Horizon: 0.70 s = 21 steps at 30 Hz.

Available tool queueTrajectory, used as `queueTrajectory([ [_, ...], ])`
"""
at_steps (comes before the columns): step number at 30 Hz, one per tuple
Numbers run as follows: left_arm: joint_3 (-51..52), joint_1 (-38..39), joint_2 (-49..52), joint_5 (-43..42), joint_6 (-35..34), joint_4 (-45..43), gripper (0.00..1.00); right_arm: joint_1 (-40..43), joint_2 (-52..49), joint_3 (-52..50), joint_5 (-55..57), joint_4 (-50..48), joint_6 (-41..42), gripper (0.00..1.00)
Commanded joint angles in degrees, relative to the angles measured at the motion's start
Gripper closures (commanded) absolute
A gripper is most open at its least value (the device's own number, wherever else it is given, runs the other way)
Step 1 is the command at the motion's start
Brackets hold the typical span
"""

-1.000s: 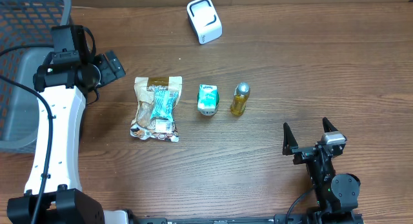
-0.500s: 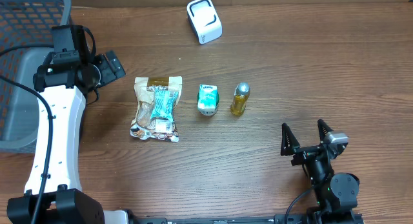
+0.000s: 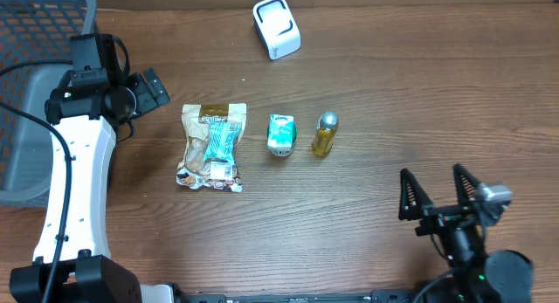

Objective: Scan the item barcode
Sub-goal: 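Swing the right gripper left and lower it onto the yellow bottle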

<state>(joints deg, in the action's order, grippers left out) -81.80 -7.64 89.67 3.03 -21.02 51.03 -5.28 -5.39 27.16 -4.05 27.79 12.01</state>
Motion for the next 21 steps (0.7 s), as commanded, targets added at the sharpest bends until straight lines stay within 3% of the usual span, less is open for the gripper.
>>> queueTrajectory([
  [1, -0.44, -0.59, 0.22, 0.35, 0.22, -0.26, 0.00, 0.15, -6.19, 8.68, 0.52, 3.04, 0.42, 0.00],
  [6, -0.44, -0.59, 0.22, 0.35, 0.22, -0.24, 0.00, 0.15, -18.18, 22.88, 0.50, 14.14, 0.42, 0.00],
  [12, -0.44, -0.59, 0.22, 0.35, 0.20, -0.24, 0.00, 0.15, -35.63, 43.10, 0.35, 35.17, 0.44, 0.00],
  [16, -0.44, -0.59, 0.22, 0.35, 0.22, -0.24, 0.01, 0.15, -43.80, 50.01, -2.23, 40.72, 0.42, 0.00],
  [21, -0.44, -0.59, 0.22, 0.35, 0.22, -0.24, 0.01, 0.15, -49.68, 50.42, -13.33, 40.52, 0.42, 0.00],
])
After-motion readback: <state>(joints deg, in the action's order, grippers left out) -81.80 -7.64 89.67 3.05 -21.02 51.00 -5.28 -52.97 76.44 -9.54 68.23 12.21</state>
